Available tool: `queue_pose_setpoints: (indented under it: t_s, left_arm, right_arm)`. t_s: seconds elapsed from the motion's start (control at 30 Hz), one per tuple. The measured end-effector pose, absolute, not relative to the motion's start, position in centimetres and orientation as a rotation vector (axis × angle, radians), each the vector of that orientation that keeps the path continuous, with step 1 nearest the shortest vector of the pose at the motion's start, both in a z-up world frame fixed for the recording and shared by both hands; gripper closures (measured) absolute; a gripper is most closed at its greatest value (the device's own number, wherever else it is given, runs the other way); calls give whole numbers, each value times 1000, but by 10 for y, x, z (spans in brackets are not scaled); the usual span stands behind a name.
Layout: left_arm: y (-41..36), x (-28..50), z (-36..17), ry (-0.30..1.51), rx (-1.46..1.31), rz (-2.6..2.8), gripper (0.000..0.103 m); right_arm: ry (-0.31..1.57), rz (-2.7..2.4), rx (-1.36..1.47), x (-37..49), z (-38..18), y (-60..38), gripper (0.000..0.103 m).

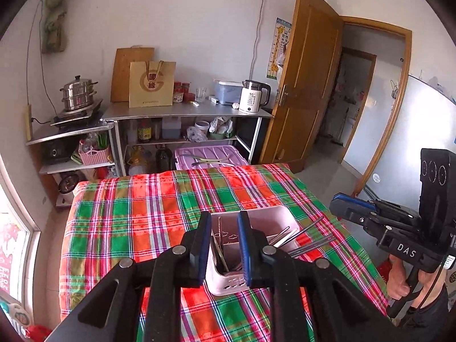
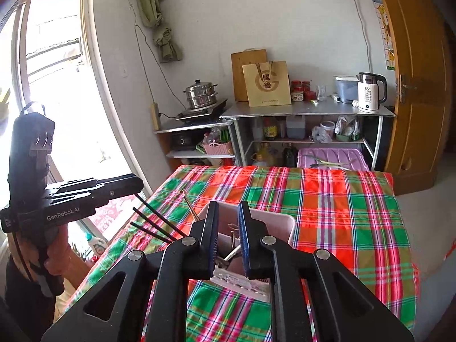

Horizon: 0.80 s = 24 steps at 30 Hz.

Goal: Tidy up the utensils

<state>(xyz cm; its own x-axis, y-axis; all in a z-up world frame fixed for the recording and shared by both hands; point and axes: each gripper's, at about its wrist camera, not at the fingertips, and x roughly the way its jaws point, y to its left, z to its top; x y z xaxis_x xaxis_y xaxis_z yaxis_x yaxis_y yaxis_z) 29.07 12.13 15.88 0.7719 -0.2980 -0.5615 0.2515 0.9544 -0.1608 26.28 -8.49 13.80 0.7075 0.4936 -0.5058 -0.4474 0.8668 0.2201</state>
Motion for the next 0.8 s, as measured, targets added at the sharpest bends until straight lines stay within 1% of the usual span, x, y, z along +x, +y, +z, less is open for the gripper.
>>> queue_pose_setpoints:
  t_s: [0.07, 0.2, 0.43, 0.8]
  left_arm:
    - [121, 271, 161, 591, -79, -293, 79]
    - [119, 229, 161, 538, -79, -286, 77]
    - [102, 163, 143, 475, -54, -267, 77]
    - [76, 95, 87, 463, -51, -207, 76]
  right_arm:
    - [565, 517, 81, 248, 141, -88, 85]
    - [528, 513, 74, 216, 141, -94, 76]
    - [478, 497, 40, 158, 130, -100, 72]
    - [465, 441, 8, 90, 86, -104, 71]
